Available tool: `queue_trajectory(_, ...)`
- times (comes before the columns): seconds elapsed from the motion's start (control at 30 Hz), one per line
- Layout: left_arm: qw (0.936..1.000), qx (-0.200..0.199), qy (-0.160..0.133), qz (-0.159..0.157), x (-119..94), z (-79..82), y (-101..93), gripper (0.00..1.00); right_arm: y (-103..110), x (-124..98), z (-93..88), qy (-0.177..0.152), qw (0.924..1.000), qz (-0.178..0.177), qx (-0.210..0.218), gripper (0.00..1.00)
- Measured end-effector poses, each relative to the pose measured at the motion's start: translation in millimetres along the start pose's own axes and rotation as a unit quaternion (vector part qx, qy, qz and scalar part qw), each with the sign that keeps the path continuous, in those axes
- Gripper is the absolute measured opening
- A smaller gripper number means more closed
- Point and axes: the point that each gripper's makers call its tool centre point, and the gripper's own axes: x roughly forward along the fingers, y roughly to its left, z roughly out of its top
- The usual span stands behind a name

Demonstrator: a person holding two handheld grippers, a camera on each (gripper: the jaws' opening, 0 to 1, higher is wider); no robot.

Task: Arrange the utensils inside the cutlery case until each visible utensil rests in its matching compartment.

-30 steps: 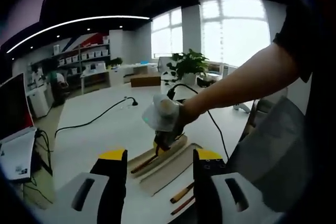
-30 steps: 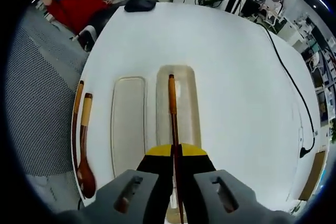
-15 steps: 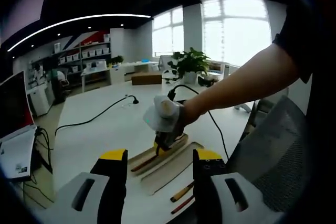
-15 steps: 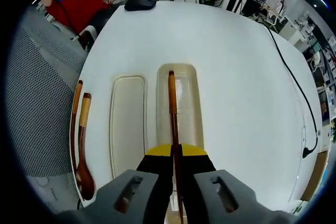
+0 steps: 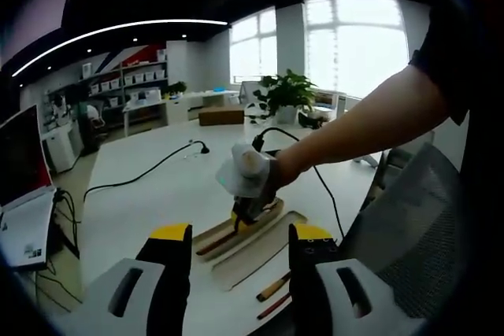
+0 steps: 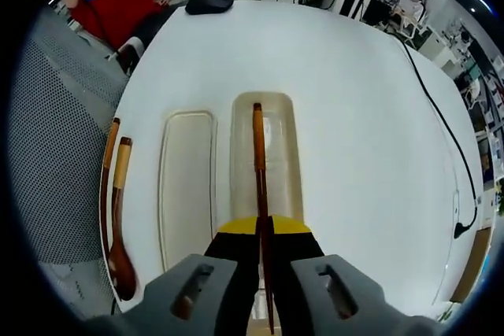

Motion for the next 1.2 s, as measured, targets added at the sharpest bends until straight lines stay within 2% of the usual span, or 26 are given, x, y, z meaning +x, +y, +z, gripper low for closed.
queue_trajectory(0.37, 1.0, -0.005, -0.005, -0.004, 0, 1.3, -0.3, 0.5, -4, 2, 0.7, 0.001, 1.0, -0.006, -0.001, 0.0)
queue_trajectory(0.47, 1.0, -0.006, -0.005, -0.004, 0, 1.0, 0.4, 0.51, -4, 1, 0.4, -0.001, 0.9998, 0.0, 0.021, 0.0)
queue_trajectory(0.5, 1.0, -0.007, -0.004, -0.005, 0, 0.7, 0.1, 0.51, -1, 1, 0.6, -0.007, 0.9991, 0.009, 0.04, 0.0)
queue_trajectory(0.63, 1.0, -0.004, -0.003, -0.004, 0, 0.4, -0.1, 0.5, -2, 0, -2.0, -0.006, 0.999, 0.009, 0.043, 0.01)
queue_trajectory(0.87, 1.0, -0.005, -0.003, -0.003, 0, 0.6, 0.5, 0.5, -6, -7, -5.6, -0.002, 0.9993, 0.0, 0.037, 0.09)
queue_trajectory(1.2, 0.9999, -0.008, -0.015, -0.002, -1, 4.5, 1.1, 0.5, -8, -30, 12.2, -0.029, 0.9988, -0.024, 0.032, 0.14)
